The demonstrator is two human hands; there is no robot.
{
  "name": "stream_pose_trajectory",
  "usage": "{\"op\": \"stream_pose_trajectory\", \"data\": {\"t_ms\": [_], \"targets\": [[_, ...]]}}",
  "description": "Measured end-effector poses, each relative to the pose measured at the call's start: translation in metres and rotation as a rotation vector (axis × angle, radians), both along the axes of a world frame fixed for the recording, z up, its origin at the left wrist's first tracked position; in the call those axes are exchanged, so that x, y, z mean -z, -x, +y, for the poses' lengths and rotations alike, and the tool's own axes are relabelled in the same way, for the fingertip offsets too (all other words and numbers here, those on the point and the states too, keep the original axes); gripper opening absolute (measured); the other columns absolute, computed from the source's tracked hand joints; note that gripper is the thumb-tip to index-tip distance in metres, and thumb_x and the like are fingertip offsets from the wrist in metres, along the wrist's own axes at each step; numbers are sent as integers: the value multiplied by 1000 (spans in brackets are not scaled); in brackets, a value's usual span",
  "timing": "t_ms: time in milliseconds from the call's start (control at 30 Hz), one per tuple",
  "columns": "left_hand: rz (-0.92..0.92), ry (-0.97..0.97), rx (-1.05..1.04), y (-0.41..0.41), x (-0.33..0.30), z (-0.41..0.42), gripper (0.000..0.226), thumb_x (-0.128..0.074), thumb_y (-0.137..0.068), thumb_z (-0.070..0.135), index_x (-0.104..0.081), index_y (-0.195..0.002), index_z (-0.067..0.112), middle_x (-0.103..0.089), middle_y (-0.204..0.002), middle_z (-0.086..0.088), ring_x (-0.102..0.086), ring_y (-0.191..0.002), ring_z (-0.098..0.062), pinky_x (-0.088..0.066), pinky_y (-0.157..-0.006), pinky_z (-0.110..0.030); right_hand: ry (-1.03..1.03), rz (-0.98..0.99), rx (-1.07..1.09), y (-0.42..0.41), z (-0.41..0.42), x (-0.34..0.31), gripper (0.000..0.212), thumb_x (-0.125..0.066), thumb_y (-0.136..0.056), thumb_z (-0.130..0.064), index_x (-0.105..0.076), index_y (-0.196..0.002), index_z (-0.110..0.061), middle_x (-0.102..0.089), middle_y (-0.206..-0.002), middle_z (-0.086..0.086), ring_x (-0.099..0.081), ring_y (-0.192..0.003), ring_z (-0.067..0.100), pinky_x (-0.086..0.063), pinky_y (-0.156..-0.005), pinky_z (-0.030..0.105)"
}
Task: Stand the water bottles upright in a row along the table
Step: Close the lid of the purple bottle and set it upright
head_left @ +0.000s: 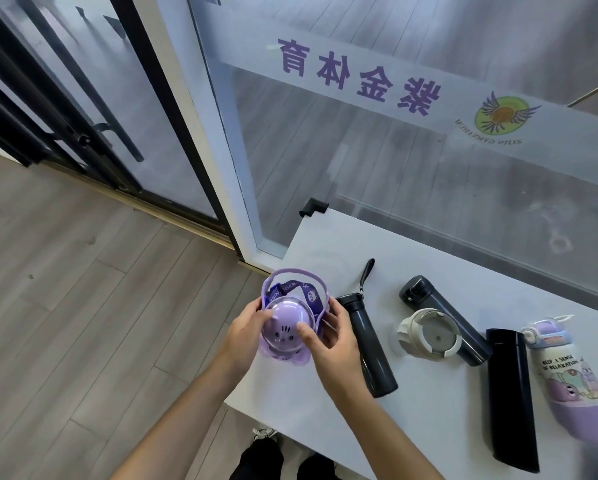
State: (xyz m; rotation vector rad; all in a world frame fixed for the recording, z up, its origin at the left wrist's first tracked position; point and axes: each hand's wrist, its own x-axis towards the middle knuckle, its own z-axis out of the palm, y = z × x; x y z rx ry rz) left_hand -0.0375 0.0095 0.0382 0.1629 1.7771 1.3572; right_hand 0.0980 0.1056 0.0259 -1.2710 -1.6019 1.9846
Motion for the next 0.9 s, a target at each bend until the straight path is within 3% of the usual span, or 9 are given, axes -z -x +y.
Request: {"op": "stream_pose_trajectory", "data": {"t_ms": [167, 233, 367, 500, 600, 733, 833, 900], "targets": [[20, -36, 29, 26, -1, 32, 25, -56, -87, 18, -67, -108, 25, -74, -102, -3, -69, -98, -21, -56, -80, -32, -31, -33, -54, 23, 38, 2, 92, -84, -74, -49, -36, -151, -33, -57, -140, -3, -61, -123, 11, -57, -94, 28], [40, -41, 48, 36, -1, 48, 22, -54, -92, 15, -67, -105, 27, -73, -103, -4, -69, -100, -22, -56, -85, -35, -63, -46, -75, 32, 53, 1, 93, -82, -77, -46, -32, -154, -31, -54, -142, -3, -59, -125, 14, -56, -93, 23], [54, -68, 81, 51, -2, 83, 19, -52, -96, 13, -63, -103, 27, -71, -107, -7, -69, -99, -22, -57, -81, -30, -101, -89, -90, 45, 82, -1, 103, -80, -72, -54, -28, -157, -31, -51, -147, -4, -57, -128, 14, -50, -107, 38], [37, -113, 104, 60, 5, 110, 18, -53, -98, 17, -60, -113, 20, -70, -111, -8, -69, -100, -20, -54, -75, -23, -135, -120, -63, 49, 106, -8, 94, -79, -83, -44, -25, -159, -27, -48, -150, -4, -53, -130, 13, -47, -106, 29], [41, -117, 116, 64, 8, 132, 24, -53, -98, 24, -57, -121, 18, -69, -113, -5, -69, -94, -8, -53, -70, -18, -147, -140, -54, 52, 124, -6, 97, -77, -83, -50, -21, -160, -29, -47, -152, -4, -51, -133, 12, -44, -111, 33], [44, -129, 132, 68, 14, 157, 30, -53, -98, 32, -55, -126, 20, -67, -116, -4, -67, -102, -13, -54, -73, -20, -118, -136, -79, 57, 145, -2, 101, -73, -83, -58, -14, -160, -33, -50, -151, -2, -52, -134, 14, -43, -113, 38], [51, -149, 139, 74, 20, 173, 30, -53, -97, 37, -56, -123, 24, -66, -119, -5, -66, -106, -15, -54, -75, -22, -114, -130, -88, 62, 161, -4, 99, -70, -86, -56, -10, -161, -32, -48, -152, -2, -49, -136, 14, -40, -115, 36], [60, -144, 148, 79, 24, 182, 41, -56, -90, 48, -56, -124, 25, -65, -122, -5, -65, -109, -16, -55, -82, -28, -104, -119, -93, 66, 171, -5, 98, -70, -88, -52, -9, -161, -30, -46, -154, -1, -47, -138, 13, -39, -115, 33]]}}
